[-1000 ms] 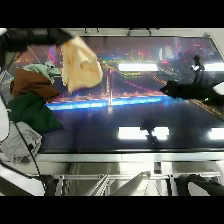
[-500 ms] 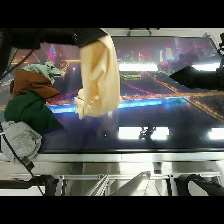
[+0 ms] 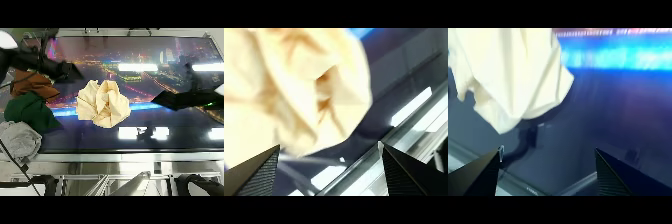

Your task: Fold the shirts.

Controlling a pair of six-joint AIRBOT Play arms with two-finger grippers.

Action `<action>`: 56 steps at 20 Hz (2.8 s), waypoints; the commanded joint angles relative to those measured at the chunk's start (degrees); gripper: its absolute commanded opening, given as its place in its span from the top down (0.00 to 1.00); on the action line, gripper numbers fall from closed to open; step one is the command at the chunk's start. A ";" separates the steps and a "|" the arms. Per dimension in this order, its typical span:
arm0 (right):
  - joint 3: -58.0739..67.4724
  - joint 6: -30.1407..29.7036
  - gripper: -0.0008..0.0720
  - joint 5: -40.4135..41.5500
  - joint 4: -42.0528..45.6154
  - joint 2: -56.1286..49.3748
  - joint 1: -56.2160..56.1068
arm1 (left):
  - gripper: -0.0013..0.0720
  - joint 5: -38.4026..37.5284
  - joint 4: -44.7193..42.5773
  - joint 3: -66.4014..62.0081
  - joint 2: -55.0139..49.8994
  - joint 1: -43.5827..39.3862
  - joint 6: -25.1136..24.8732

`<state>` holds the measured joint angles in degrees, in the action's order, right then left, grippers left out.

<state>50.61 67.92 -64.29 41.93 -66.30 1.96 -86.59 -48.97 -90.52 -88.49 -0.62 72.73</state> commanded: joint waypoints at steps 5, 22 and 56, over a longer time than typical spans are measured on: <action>-1.18 -9.75 0.21 15.45 -13.33 -17.79 -16.96 | 0.00 15.45 -6.67 24.59 -2.40 5.18 -2.32; 10.19 -16.68 0.96 -6.56 -24.26 -18.91 -14.08 | 0.96 -0.02 -5.97 0.11 -12.66 -3.91 -2.60; 14.19 -10.75 0.24 -2.23 6.45 -19.21 23.69 | 0.00 -1.51 6.56 17.18 -6.64 4.02 -0.70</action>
<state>68.66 53.23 -63.61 37.19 -84.51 22.13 -86.00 -42.44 -83.90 -96.29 7.51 70.15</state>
